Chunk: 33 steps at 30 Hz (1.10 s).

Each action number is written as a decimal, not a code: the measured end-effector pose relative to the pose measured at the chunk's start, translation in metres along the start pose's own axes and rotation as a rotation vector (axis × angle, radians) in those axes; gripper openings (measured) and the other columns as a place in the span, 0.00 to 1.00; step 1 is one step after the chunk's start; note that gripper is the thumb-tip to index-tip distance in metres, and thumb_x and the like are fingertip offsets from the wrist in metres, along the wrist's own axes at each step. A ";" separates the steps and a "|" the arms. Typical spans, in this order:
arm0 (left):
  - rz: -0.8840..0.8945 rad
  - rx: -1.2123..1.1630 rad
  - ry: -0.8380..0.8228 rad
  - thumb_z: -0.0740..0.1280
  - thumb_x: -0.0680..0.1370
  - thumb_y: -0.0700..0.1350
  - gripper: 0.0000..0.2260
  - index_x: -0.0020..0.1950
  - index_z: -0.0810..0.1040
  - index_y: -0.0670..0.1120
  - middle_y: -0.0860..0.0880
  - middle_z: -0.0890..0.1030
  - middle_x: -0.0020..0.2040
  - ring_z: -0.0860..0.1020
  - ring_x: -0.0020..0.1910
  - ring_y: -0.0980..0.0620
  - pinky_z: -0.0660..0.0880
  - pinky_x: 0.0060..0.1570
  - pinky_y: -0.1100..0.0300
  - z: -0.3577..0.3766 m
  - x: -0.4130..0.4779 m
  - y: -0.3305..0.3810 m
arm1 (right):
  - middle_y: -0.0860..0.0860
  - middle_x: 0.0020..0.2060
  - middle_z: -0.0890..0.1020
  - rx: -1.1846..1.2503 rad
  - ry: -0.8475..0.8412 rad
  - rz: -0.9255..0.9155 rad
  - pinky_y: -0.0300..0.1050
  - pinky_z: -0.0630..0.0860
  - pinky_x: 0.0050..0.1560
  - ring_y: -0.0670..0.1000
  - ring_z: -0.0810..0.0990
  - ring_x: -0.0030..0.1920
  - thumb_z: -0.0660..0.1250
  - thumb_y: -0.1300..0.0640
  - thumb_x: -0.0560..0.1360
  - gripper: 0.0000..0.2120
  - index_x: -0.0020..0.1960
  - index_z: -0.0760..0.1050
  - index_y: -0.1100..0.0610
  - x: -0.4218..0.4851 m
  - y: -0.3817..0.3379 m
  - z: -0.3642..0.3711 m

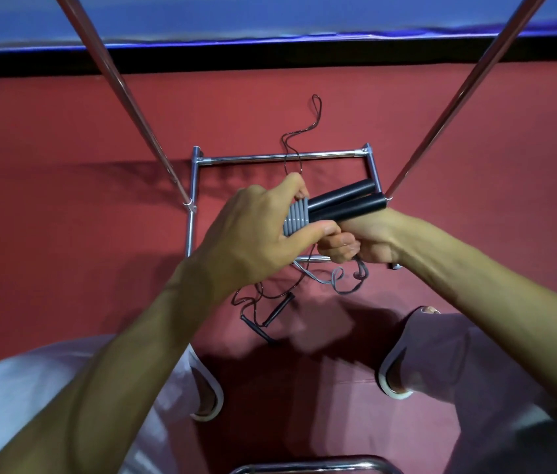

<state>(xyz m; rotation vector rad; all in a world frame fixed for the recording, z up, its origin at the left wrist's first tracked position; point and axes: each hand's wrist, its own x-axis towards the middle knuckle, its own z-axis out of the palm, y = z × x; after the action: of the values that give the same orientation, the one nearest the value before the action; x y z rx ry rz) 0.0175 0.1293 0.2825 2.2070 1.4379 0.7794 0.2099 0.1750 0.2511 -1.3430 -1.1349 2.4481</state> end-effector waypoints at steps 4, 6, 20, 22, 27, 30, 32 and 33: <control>0.018 -0.020 0.070 0.71 0.75 0.62 0.20 0.46 0.73 0.45 0.51 0.72 0.26 0.71 0.26 0.49 0.67 0.30 0.56 0.004 0.002 -0.002 | 0.45 0.22 0.62 -0.039 0.069 0.003 0.36 0.49 0.28 0.41 0.57 0.23 0.45 0.67 0.80 0.17 0.37 0.63 0.54 -0.006 -0.011 0.013; 0.006 -0.031 0.114 0.71 0.75 0.62 0.20 0.46 0.74 0.45 0.50 0.72 0.27 0.70 0.27 0.46 0.68 0.30 0.54 0.004 0.003 -0.001 | 0.47 0.25 0.64 -0.078 0.139 -0.014 0.35 0.53 0.26 0.44 0.58 0.25 0.48 0.65 0.79 0.17 0.36 0.65 0.54 -0.004 -0.015 0.015; -0.327 -0.128 0.425 0.68 0.78 0.60 0.21 0.38 0.75 0.43 0.51 0.71 0.29 0.68 0.30 0.52 0.65 0.34 0.57 0.006 0.016 -0.031 | 0.49 0.31 0.84 -0.571 0.636 -0.809 0.37 0.75 0.30 0.47 0.79 0.27 0.78 0.61 0.73 0.02 0.44 0.86 0.57 -0.021 -0.005 0.003; -0.330 -0.148 0.437 0.68 0.78 0.61 0.19 0.40 0.80 0.44 0.51 0.76 0.30 0.72 0.31 0.52 0.68 0.36 0.55 0.005 0.017 -0.032 | 0.55 0.33 0.85 -0.242 0.416 -0.569 0.37 0.76 0.28 0.52 0.80 0.28 0.73 0.59 0.77 0.07 0.48 0.85 0.64 -0.029 -0.014 0.005; -0.282 -0.137 0.389 0.68 0.78 0.60 0.18 0.41 0.81 0.46 0.53 0.72 0.27 0.69 0.28 0.55 0.66 0.32 0.57 0.006 0.018 -0.026 | 0.48 0.25 0.74 0.176 0.055 -0.066 0.33 0.67 0.19 0.43 0.69 0.20 0.65 0.54 0.75 0.11 0.41 0.81 0.60 -0.040 -0.025 -0.003; -0.298 -0.100 0.386 0.69 0.78 0.59 0.20 0.38 0.78 0.44 0.53 0.67 0.25 0.66 0.26 0.55 0.62 0.31 0.57 0.006 0.017 -0.029 | 0.48 0.23 0.66 0.077 0.098 -0.108 0.35 0.52 0.20 0.43 0.58 0.20 0.63 0.54 0.79 0.09 0.49 0.73 0.61 -0.035 -0.022 -0.005; -0.322 -0.099 0.403 0.69 0.79 0.59 0.21 0.36 0.77 0.43 0.52 0.66 0.25 0.65 0.26 0.54 0.62 0.32 0.57 0.004 0.018 -0.032 | 0.50 0.24 0.64 -0.029 0.225 -0.260 0.36 0.50 0.22 0.46 0.57 0.23 0.67 0.57 0.80 0.07 0.54 0.72 0.59 -0.030 -0.019 -0.005; -0.342 -0.119 0.405 0.69 0.79 0.59 0.22 0.35 0.77 0.42 0.52 0.65 0.25 0.65 0.26 0.53 0.62 0.32 0.57 0.004 0.018 -0.033 | 0.51 0.25 0.66 -0.165 0.324 -0.376 0.37 0.55 0.23 0.48 0.60 0.24 0.71 0.58 0.78 0.09 0.53 0.73 0.59 -0.029 -0.017 -0.005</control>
<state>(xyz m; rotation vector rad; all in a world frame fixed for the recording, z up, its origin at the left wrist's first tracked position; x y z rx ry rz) 0.0023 0.1590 0.2642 1.7108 1.8381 1.1949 0.2270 0.1774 0.2802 -1.3560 -1.3753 1.8355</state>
